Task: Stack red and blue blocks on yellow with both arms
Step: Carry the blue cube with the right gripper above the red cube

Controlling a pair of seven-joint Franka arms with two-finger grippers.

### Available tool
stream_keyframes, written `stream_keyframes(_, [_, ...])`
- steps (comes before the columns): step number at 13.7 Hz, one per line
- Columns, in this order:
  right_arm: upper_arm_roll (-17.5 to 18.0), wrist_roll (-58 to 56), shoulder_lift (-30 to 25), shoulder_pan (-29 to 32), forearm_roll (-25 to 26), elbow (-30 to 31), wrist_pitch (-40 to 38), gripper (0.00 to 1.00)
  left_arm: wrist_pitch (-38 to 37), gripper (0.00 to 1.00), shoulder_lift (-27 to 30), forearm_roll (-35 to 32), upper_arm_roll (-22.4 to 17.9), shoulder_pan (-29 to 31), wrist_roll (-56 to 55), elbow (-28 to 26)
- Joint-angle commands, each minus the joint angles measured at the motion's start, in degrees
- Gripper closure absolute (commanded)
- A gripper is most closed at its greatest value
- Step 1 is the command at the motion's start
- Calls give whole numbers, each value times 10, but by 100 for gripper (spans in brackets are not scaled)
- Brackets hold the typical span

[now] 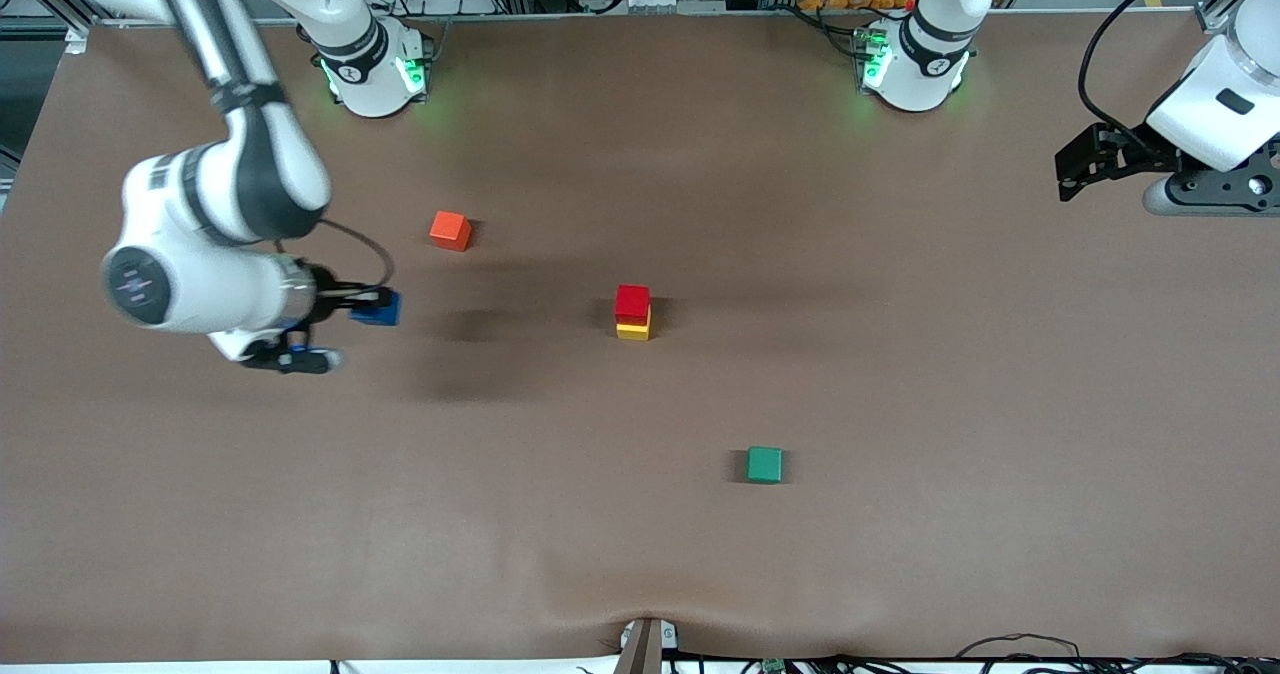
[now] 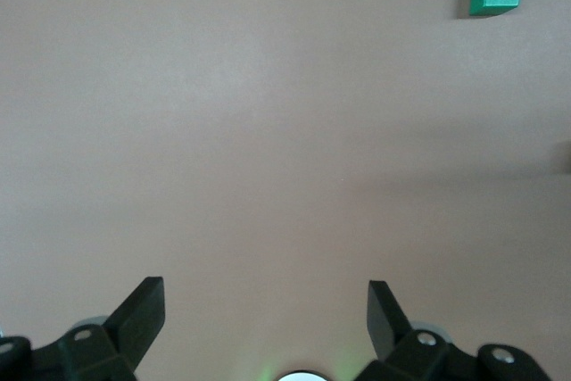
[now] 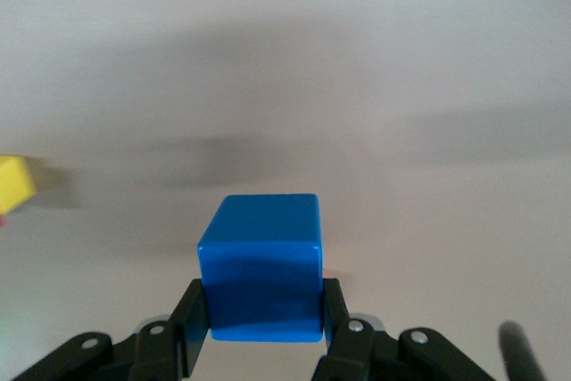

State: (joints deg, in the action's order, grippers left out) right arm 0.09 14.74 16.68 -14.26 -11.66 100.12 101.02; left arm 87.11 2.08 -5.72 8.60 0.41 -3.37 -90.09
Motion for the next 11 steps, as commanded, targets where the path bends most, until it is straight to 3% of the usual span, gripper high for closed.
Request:
stream_keyframes(1, [-9, 40, 1, -59, -45, -61, -27, 100, 6, 0, 13, 4, 2, 6, 11, -11])
stream_keyframes(4, [-9, 124, 15, -109, -116, -110, -25, 100, 6, 0, 12, 4, 1, 11, 10, -11])
stream_keyframes(6, [-10, 156, 54, -147, -115, -174, -22, 100, 7, 0, 11, 22, 5, 34, 11, -11])
stream_keyframes(9, [-11, 219, 160, -191, -109, -317, -23, 100, -2, 0, 18, 53, -4, 28, 11, -20])
stream_keyframes(11, [-13, 219, 201, -207, -107, -365, -22, 100, -17, 0, 27, 53, -35, 4, 11, -20])
